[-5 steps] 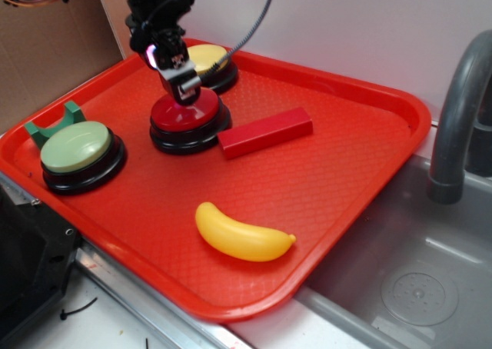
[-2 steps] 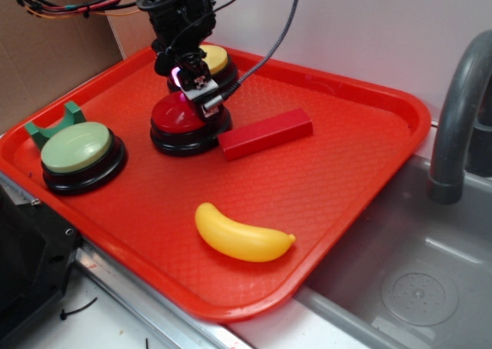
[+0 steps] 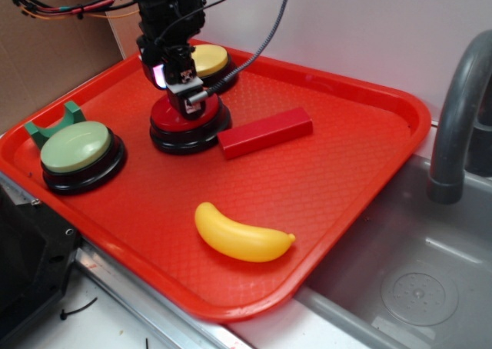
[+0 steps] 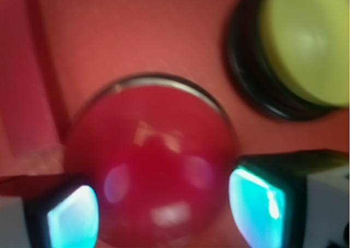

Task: Push the red button.

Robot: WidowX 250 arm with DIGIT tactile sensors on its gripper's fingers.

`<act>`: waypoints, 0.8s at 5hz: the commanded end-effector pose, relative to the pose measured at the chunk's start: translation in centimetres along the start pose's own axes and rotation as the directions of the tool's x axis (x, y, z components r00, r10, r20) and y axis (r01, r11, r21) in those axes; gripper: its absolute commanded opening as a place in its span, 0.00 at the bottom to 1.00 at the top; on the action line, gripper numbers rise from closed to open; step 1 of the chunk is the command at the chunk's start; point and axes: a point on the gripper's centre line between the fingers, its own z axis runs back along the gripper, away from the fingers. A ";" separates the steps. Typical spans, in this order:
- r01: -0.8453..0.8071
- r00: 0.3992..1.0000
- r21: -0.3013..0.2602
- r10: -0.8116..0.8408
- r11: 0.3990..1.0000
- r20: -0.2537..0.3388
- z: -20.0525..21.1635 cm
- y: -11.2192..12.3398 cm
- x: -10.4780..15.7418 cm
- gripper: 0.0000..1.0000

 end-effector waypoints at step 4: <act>-0.039 0.995 0.066 0.033 0.997 0.096 5.9 0.6 0.4 1.00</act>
